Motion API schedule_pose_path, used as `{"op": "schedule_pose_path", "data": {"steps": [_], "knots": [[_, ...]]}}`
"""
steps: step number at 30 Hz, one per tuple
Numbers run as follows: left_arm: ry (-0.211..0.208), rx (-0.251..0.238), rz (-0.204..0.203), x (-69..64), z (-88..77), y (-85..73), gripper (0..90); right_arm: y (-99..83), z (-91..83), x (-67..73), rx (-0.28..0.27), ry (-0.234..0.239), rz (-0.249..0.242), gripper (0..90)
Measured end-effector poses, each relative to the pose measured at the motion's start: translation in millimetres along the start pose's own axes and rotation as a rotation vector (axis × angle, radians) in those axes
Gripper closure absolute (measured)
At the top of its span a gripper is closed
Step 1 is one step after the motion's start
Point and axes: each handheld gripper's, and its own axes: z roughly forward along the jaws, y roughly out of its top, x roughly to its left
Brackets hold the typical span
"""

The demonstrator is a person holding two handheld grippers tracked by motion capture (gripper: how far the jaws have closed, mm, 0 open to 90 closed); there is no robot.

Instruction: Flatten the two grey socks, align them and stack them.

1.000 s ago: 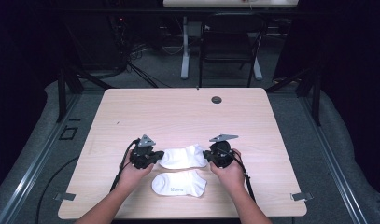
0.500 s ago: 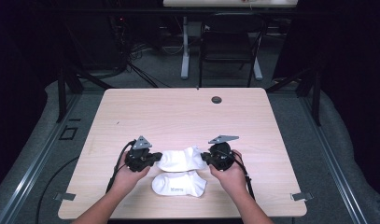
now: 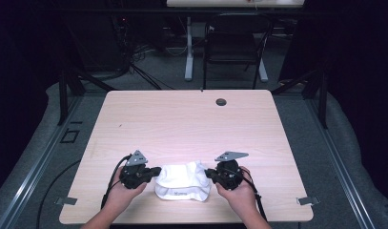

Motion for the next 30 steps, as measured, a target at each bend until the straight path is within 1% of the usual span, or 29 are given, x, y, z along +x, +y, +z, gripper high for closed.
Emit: {"op": "schedule_pose_path", "data": {"steps": [1, 3, 5, 6, 8, 9, 10, 11, 14, 16, 17, 18, 21, 22, 27, 29, 30], "knots": [[-0.001, -0.002, -0.002, -1.3, -0.3, -1.2, 88.8, -2.1, -0.9, 2.1, 0.005, 0.0, 0.004, 87.5], [-0.005, 0.003, 0.009, -3.7, -1.9, -3.5, 88.8, -6.7, -1.3, 5.2, -0.008, 0.007, 0.006, 87.5], [-0.017, 0.002, -0.002, -7.2, -2.9, -5.9, 88.8, -10.4, -1.9, 7.4, -0.002, 0.01, -0.001, 87.5], [-0.019, 0.002, 0.004, -8.6, -3.1, -6.8, 88.8, -12.1, -2.1, 8.1, -0.002, 0.007, -0.006, 87.5], [-0.019, 0.002, 0.013, -11.2, -3.2, -8.3, 88.7, -15.0, -2.3, 10.1, 0.004, 0.014, 0.004, 87.4], [-0.019, -0.003, 0.003, -12.8, -2.9, -9.4, 88.8, -16.4, -2.0, 10.5, -0.004, 0.012, 0.001, 87.4], [-0.023, -0.001, 0.004, -13.1, -2.6, -10.2, 88.8, -17.5, -2.6, 11.0, 0.005, 0.014, 0.001, 87.5], [-0.028, 0.001, 0.004, -13.2, -2.4, -10.8, 88.8, -18.9, -2.5, 11.6, 0.003, 0.016, 0.002, 87.4], [-0.025, 0.007, 0.011, -13.5, -1.6, -12.3, 88.8, -22.4, -2.8, 12.7, 0.007, 0.021, 0.008, 87.5], [-0.029, 0.003, -0.001, -13.5, -1.8, -13.3, 88.8, -24.0, -3.4, 12.9, -0.001, 0.021, 0.013, 87.4], [-0.033, 0.004, -0.004, -13.5, -2.0, -13.7, 88.7, -24.2, -4.5, 12.3, 0.007, 0.025, 0.008, 87.5], [-0.033, 0.006, -0.002, -13.5, -2.4, -14.1, 88.7, -24.9, -4.5, 12.5, -0.001, 0.026, 0.017, 87.4], [-0.033, 0.011, -0.003, -13.9, -2.0, -15.7, 88.8, -26.8, -5.7, 11.1, 0.008, 0.028, 0.019, 87.4], [-0.032, 0.015, -0.001, -13.8, -1.6, -16.1, 88.7, -27.6, -5.0, 11.3, 0.006, 0.031, 0.028, 87.4], [-0.023, 0.024, 0.005, -12.2, -0.2, -17.8, 88.5, -29.2, -1.7, 10.9, 0.017, 0.029, 0.025, 87.4], [-0.026, 0.027, -0.01, -12.2, 1.4, -19.2, 88.4, -29.7, -0.7, 10.2, 0.02, 0.028, 0.027, 87.4], [-0.023, 0.031, -0.002, -11.6, 2.2, -19.6, 88.4, -30.0, -0.2, 9.4, 0.019, 0.026, 0.027, 87.4]]}}
